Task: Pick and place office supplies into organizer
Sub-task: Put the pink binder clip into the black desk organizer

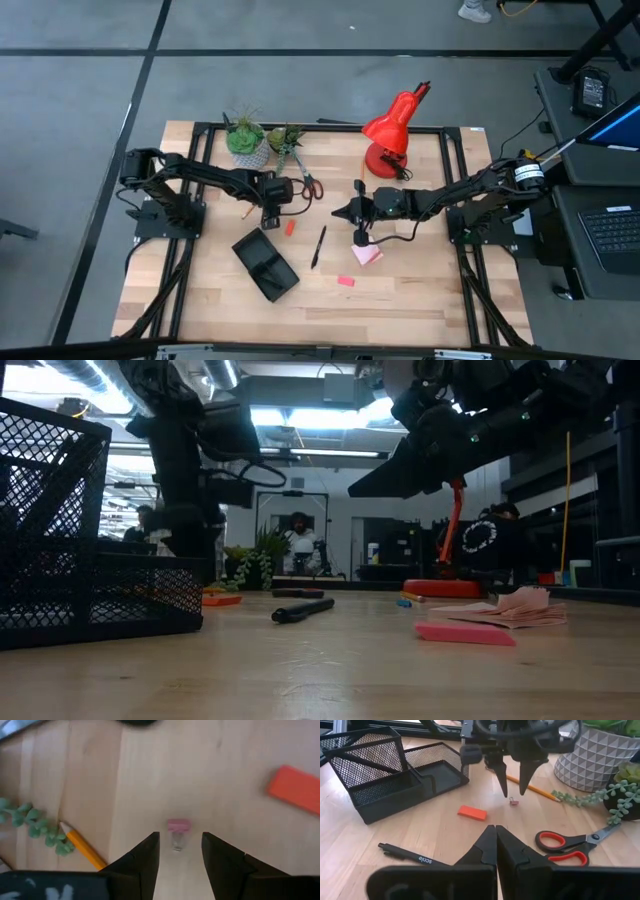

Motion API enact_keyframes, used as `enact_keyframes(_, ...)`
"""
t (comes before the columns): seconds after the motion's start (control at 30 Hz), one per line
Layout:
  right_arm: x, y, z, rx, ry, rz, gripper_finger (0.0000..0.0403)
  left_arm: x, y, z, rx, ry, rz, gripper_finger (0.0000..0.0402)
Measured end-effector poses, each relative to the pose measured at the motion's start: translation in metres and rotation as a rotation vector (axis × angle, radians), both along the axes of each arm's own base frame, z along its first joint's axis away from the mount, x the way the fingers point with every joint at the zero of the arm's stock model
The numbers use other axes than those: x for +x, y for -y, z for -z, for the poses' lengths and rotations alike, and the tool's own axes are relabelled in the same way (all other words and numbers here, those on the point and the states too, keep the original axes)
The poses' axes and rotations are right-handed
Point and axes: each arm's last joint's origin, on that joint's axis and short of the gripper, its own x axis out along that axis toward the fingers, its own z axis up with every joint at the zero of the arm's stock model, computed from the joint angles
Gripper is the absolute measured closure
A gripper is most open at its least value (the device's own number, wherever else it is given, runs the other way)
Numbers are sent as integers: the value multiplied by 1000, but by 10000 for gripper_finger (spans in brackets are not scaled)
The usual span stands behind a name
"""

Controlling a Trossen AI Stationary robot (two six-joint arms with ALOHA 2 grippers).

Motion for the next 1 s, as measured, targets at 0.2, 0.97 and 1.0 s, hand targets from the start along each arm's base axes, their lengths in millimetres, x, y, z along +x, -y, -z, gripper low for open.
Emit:
enact_keyframes(0.2, 0, 0, 0, -15, -2, -6, 402, 2, -8, 11, -8, -38, -2, 261)
enact_keyframes(0.97, 0, 0, 1, -22, -11, -8, 402, 3, -17, 16, -127, -4, 23, 261)
enact_keyframes(1.0, 0, 0, 1, -22, -10, -8, 402, 3, -18, 16, -137, -1, 23, 261)
